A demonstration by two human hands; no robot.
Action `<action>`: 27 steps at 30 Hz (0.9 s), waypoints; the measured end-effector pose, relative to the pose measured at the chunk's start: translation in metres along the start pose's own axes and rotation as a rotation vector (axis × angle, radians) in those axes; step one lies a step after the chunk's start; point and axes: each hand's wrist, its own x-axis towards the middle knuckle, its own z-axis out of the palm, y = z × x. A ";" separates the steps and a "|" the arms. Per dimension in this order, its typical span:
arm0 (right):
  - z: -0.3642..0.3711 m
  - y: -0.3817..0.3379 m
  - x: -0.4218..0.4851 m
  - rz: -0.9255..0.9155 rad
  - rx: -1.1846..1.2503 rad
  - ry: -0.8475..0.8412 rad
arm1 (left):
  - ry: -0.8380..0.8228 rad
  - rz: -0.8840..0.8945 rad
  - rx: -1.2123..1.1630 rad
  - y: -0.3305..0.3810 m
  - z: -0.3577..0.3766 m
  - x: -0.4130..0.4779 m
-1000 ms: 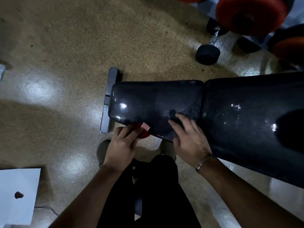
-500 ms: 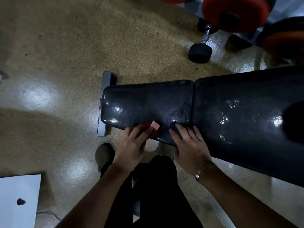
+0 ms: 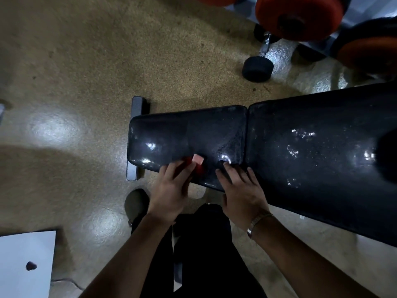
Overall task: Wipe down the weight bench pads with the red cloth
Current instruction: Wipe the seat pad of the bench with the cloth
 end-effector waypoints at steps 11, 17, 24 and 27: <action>0.006 -0.008 0.003 0.029 -0.012 0.066 | 0.031 -0.110 -0.003 0.018 -0.007 0.028; 0.003 -0.005 0.003 0.017 -0.010 0.058 | 0.021 -0.063 0.047 -0.017 -0.031 0.028; 0.008 -0.004 0.001 0.011 -0.030 0.032 | 0.100 -0.235 0.078 0.023 -0.025 0.092; 0.009 -0.002 0.001 0.014 -0.038 0.045 | 0.022 -0.102 0.073 0.037 -0.015 0.078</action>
